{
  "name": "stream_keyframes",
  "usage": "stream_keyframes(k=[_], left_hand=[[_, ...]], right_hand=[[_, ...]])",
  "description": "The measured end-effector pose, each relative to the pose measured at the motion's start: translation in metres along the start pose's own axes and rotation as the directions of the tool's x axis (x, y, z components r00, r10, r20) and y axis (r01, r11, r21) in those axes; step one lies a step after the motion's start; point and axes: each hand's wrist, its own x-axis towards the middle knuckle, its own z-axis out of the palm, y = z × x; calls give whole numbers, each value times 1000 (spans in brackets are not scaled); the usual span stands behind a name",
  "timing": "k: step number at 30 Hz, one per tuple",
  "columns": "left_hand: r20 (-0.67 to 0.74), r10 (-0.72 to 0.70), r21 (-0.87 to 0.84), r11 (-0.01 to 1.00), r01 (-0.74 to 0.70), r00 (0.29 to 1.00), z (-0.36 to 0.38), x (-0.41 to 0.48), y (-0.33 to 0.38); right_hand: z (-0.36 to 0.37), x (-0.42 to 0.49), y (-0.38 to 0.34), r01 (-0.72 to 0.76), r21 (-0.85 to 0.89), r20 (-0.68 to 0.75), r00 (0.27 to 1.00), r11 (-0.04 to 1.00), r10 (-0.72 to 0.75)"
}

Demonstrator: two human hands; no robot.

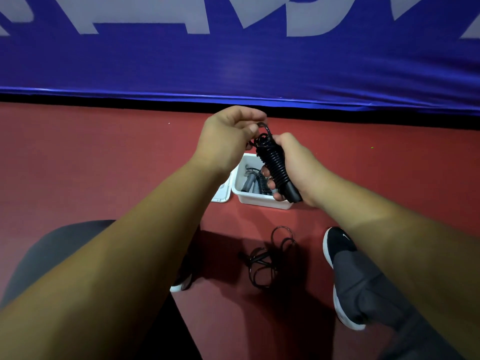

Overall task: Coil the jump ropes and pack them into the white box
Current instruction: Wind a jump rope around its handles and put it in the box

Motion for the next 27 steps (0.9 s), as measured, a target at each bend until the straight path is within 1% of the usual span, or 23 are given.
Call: stream_keyframes(k=[2,4,6,10,12,14,19,23,27], left_hand=[[-23,15,9,1000,-14,1000,0,0,-1],[-74,12,17,1000,-11,997,0,0,-1],[-91,20,98,995,-11,996,-1,0,-2],[-54,67,186,981,-56,996,1,-1,-2],[-50,78,181,981,-68,996,3,-2,0],[-34,61,167,984,-54,998,5,-1,3],[10,66,272,960,-67,998,6,0,0],[40,48,316,947,-58,998,6,2,-5],[68,35,317,947,-55,997,5,3,-7]], right_hand=[[-1,0,1,7,-15,13,1000,1000,-7],[-1,1,1,4,-21,21,1000,1000,-3],[-2,1,2,8,-39,21,1000,999,-8],[-2,2,2,18,-57,25,1000,998,-17],[-1,1,2,11,-68,7,1000,998,-11],[-1,0,1,0,-73,-16,1000,997,-1],[-1,-3,1,-23,-70,-51,999,997,19],[-1,-3,2,-31,-78,-65,998,996,26],[1,-3,3,-57,-103,-71,996,993,50]])
